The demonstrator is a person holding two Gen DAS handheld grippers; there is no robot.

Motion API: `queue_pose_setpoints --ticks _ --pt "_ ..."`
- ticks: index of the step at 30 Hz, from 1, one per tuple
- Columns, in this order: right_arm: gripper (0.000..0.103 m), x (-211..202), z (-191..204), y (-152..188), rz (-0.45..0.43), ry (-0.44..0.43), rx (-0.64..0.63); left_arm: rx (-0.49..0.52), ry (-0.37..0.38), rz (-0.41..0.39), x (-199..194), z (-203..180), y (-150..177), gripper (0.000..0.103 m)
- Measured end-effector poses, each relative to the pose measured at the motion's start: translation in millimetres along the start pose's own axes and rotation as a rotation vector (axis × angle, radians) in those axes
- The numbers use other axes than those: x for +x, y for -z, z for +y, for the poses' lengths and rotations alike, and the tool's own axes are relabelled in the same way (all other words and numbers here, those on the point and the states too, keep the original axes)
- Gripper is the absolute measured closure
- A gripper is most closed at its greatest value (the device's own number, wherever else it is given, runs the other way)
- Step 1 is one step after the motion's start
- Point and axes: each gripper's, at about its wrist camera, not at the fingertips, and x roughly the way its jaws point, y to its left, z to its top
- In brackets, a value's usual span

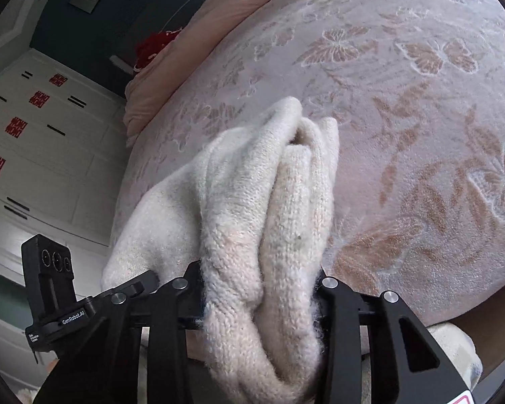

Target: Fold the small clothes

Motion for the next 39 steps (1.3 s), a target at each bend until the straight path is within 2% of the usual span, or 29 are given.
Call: queue_pose_setpoints --ticks 6,11,18,23,28,33,36,39 --pt "0.067 -66.9 31.4 -8.2 -0.090 -0.013 -0.063 0.055 0.084 -0.071 -55.3 -35.8 -10.0 0.057" --pt "0.067 -131.9 72.1 -13.3 -0.216 -0.051 -0.137 0.125 0.126 -0.153 -110.7 -67.1 -20.6 0.057" --pt "0.067 -200.5 140.9 -26.3 -0.402 -0.116 -0.271 0.292 0.157 -0.372 -206.7 -111.7 -37.4 0.056" --pt "0.067 -233.0 213.2 -38.7 -0.538 -0.161 -0.437 0.363 0.185 -0.532 -278.9 -111.5 -53.1 0.056" --pt "0.067 -240.8 279.1 -53.2 -0.622 -0.226 -0.560 0.424 0.166 -0.684 -338.1 -97.6 -64.6 0.055" --pt "0.066 -214.6 328.0 -67.5 -0.660 -0.278 -0.648 0.470 0.122 -0.810 -374.3 -63.7 -75.0 0.051" --pt "0.065 -176.0 337.2 -79.3 -0.613 -0.295 -0.632 0.461 0.110 -0.814 -369.2 -31.7 -87.3 0.050" --pt "0.065 -116.6 329.8 -81.6 -0.535 -0.287 -0.603 0.432 0.080 -0.768 -337.3 10.6 -100.2 0.049"
